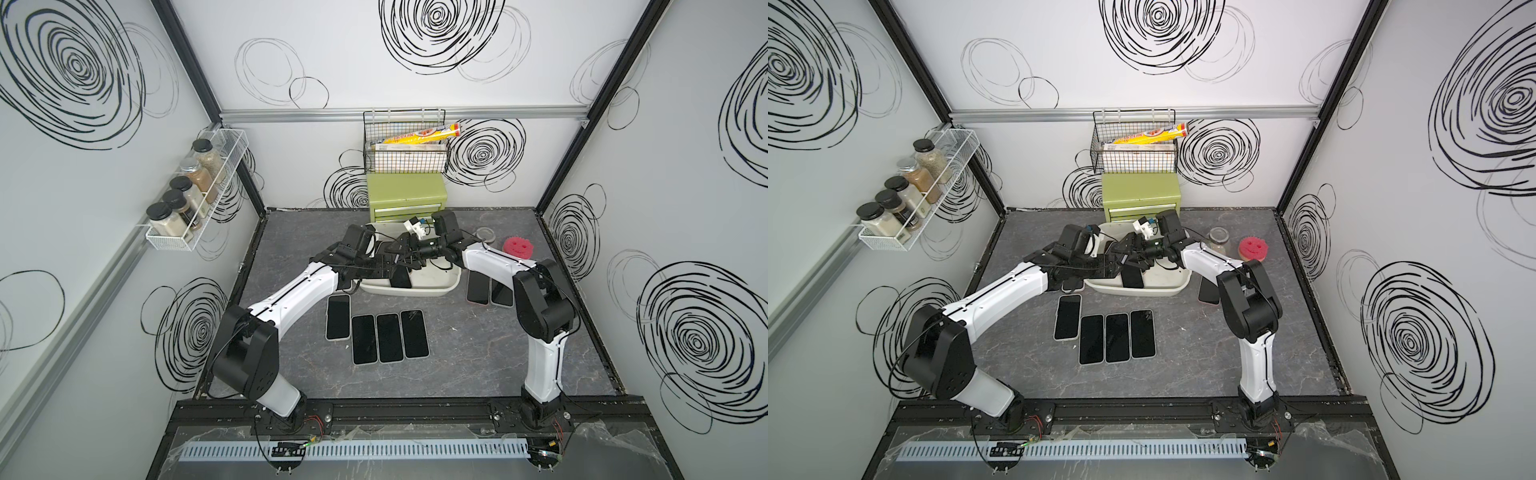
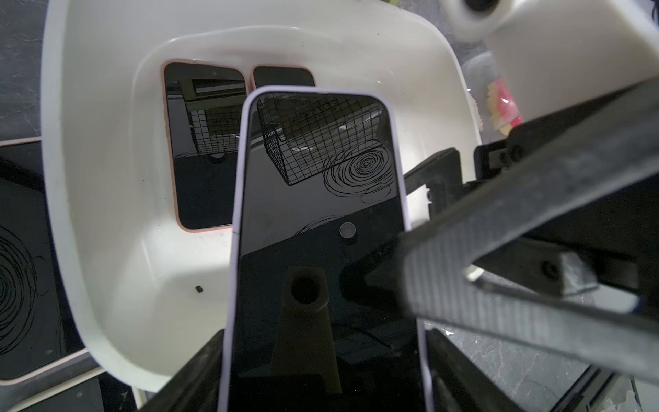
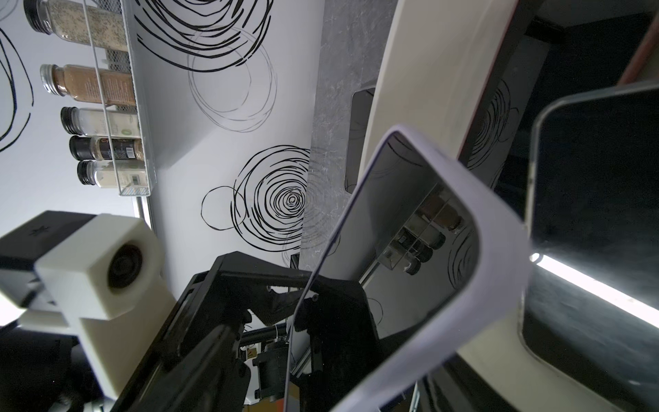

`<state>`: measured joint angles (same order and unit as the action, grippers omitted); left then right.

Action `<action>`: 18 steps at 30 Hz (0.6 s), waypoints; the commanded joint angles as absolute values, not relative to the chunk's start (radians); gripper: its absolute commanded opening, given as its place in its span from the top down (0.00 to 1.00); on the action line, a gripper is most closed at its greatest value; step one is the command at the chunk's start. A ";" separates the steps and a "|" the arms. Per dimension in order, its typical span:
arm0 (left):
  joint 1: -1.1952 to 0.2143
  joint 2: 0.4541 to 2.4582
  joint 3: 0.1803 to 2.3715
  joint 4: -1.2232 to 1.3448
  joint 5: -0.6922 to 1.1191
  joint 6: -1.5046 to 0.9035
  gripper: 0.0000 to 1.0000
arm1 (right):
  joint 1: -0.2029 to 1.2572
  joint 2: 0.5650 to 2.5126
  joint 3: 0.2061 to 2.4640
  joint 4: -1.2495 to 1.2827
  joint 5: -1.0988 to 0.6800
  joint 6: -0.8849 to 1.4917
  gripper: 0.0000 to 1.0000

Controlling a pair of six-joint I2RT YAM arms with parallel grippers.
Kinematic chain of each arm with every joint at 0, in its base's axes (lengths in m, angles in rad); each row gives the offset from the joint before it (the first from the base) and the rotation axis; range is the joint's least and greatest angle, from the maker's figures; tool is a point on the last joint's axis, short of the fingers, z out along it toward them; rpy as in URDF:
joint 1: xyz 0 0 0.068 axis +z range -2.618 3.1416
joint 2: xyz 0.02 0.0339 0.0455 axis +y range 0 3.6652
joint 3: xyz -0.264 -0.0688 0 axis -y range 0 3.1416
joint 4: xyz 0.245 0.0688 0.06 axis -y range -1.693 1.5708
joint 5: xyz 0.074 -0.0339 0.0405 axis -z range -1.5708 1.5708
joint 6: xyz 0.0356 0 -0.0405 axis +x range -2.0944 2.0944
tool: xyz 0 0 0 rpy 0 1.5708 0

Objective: Take the phone out of the storage box
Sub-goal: Pick up the phone from the storage box.

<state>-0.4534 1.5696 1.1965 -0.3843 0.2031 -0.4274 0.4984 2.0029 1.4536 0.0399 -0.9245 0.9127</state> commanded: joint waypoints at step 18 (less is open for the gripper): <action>-0.447 1.513 1.200 -0.198 0.307 -0.491 0.10 | 0.433 1.917 1.524 -0.255 -0.862 0.718 1.00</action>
<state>-0.4747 1.5684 1.1820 -0.3202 0.2459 -0.4675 0.4797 1.9881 1.5074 -0.1101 -0.8982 0.8452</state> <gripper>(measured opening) 0.874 0.141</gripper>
